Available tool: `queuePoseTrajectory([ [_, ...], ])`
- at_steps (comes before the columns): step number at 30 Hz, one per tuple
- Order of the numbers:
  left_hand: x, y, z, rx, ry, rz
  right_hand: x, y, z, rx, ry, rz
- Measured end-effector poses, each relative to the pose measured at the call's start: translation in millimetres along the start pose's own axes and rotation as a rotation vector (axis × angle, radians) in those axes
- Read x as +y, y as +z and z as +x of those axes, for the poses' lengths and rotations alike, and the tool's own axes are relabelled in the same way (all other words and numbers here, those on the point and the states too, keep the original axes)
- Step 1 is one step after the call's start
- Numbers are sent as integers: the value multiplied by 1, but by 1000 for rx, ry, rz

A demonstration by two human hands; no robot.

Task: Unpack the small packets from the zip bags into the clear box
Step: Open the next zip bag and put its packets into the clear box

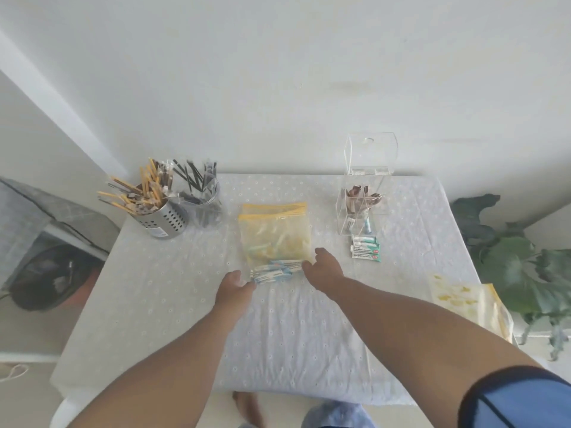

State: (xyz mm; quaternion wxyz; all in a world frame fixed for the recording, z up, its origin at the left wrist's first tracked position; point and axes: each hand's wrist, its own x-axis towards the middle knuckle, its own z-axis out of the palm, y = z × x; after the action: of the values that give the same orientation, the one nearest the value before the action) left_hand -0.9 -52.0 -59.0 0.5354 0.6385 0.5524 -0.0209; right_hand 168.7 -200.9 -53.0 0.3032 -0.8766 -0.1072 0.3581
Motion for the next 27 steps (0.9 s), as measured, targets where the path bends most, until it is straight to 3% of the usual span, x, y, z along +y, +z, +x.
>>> queuePoseTrajectory([
  [3, 10, 3, 7, -74, -137, -299, 0, 8, 0, -20, 49, 51],
  [5, 13, 6, 4, -107, -177, -352, 0, 12, -8, -15, 77, 8],
  [9, 3, 10, 0, -140, -224, -226, 16, 18, -20, -14, 91, -43],
  [14, -17, 16, -5, -147, -191, -119, 44, 23, -35, -16, 126, 92],
  [20, -10, 18, -18, -86, 6, -252, 31, -6, -28, 34, 38, 175],
  [24, -5, 31, -39, 61, 243, -137, 4, -31, -15, 2, -6, 220],
  [27, -7, 52, -56, 167, 417, -97, -18, -39, -20, 176, 11, 124],
])
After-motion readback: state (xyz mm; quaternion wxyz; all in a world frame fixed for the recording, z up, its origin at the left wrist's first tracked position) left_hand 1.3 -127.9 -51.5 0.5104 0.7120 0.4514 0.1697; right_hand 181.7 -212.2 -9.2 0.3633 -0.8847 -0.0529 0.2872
